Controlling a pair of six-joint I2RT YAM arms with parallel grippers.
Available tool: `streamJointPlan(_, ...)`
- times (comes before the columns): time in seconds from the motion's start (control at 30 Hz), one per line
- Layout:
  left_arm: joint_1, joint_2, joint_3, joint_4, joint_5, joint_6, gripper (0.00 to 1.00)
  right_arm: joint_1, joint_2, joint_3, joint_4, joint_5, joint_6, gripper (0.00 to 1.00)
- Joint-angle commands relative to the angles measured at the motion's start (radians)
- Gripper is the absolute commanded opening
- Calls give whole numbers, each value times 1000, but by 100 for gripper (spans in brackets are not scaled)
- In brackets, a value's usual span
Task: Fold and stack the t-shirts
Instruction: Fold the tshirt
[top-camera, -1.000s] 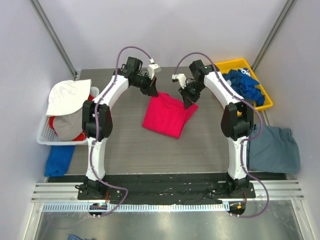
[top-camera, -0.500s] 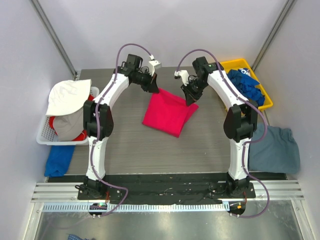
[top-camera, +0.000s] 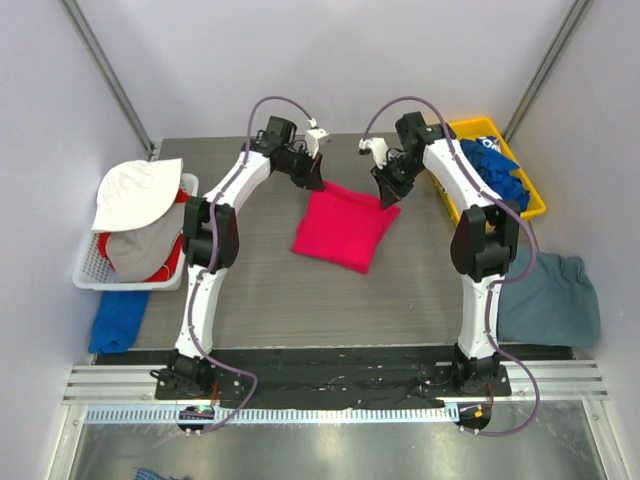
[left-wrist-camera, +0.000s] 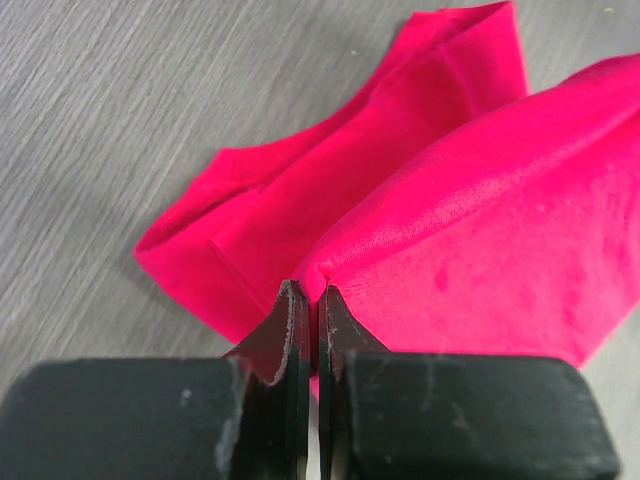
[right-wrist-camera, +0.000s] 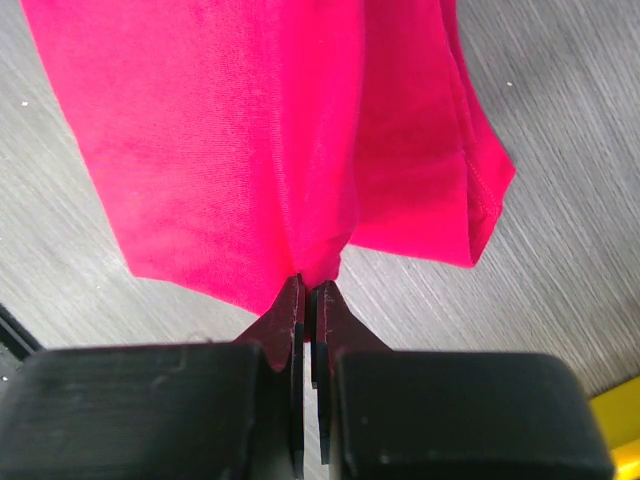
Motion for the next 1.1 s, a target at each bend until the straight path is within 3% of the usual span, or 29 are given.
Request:
streamJointPlan(0.0, -7, 42, 62, 45, -54, -6, 0, -7, 42, -4, 21, 27, -25, 1)
streamJointPlan(0.67, -45, 165, 133, 117, -197, -12, 1, -10, 185, -21, 138, 140, -36, 1)
streamJointPlan(0.77, -48, 160, 121, 120, -223, -9, 9, -13, 176, -25, 155, 171, -30, 1)
streamJointPlan(0.83, -47, 156, 108, 122, -244, -7, 26, -15, 166, -31, 168, 186, -22, 7)
streamJointPlan(0.9, -47, 140, 95, 128, -267, -4, 48, -15, 148, -40, 184, 209, -18, 23)
streamJointPlan(1.07, -47, 96, 36, 162, -332, -6, 80, -15, 110, -59, 216, 246, 4, 37)
